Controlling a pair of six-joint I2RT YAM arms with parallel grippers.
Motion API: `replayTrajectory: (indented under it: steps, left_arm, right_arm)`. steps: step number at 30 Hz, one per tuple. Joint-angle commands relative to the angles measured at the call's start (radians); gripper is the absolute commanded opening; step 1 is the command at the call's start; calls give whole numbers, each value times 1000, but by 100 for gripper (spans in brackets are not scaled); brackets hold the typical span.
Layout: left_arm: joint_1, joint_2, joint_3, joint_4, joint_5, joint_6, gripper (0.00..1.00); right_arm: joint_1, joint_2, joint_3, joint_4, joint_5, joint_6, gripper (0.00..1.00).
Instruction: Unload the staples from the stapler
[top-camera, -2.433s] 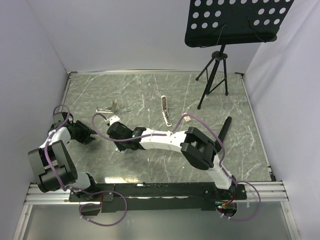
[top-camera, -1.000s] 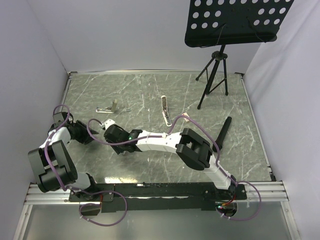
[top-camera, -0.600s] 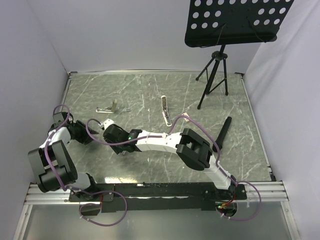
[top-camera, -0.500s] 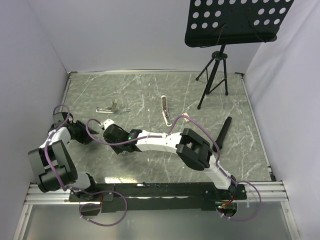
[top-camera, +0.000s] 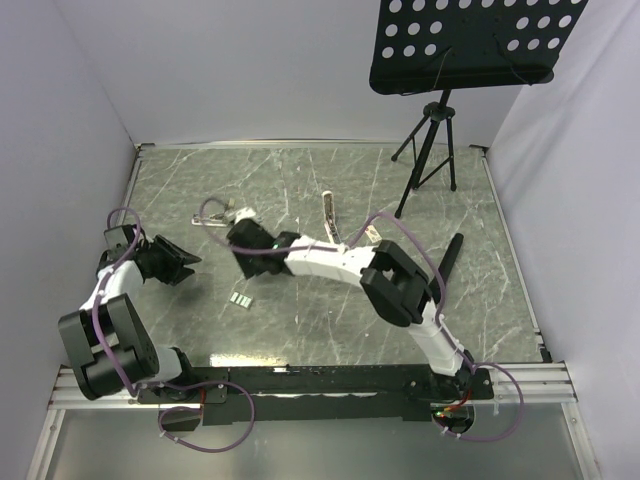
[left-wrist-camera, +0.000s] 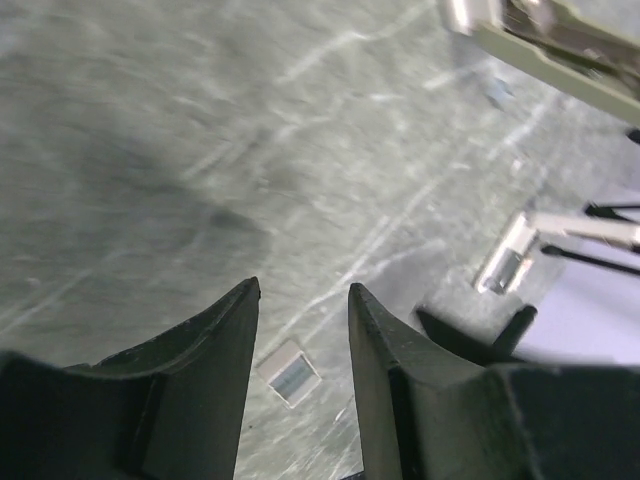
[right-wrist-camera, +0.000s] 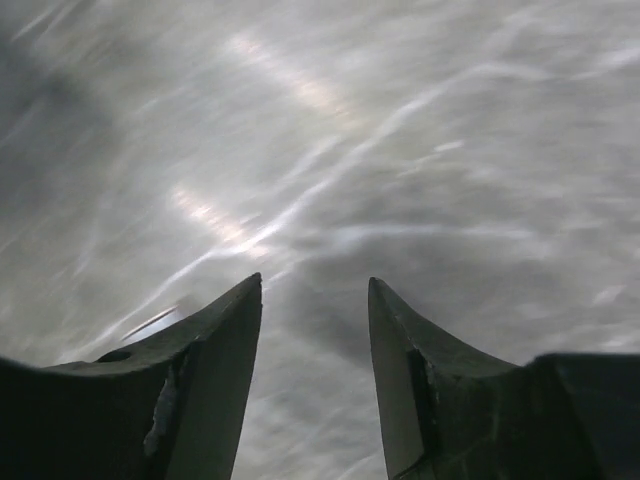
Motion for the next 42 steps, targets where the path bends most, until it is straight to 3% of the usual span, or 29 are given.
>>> replayTrajectory:
  steps: [1, 7, 17, 30, 38, 42]
  left_arm:
    - [-15, -54, -22, 74, 93, 25, 46]
    - [-30, -102, -44, 110, 113, 28, 46]
    - [-36, -104, -48, 119, 119, 23, 46]
    - [-44, -99, -47, 117, 125, 22, 47]
    - [-49, -85, -42, 113, 122, 23, 46]
    - [-50, -81, -41, 108, 121, 23, 46]
  right_arm:
    - [-108, -61, -1, 21, -5, 70, 56]
    - [-244, -17, 52, 102, -217, 113, 58]
    - [-343, 167, 252, 187, -467, 130, 66]
    - [-361, 307, 351, 256, -450, 268, 84]
    - [-380, 359, 398, 279, -447, 404, 86]
    - [-383, 385, 408, 305, -468, 447, 80]
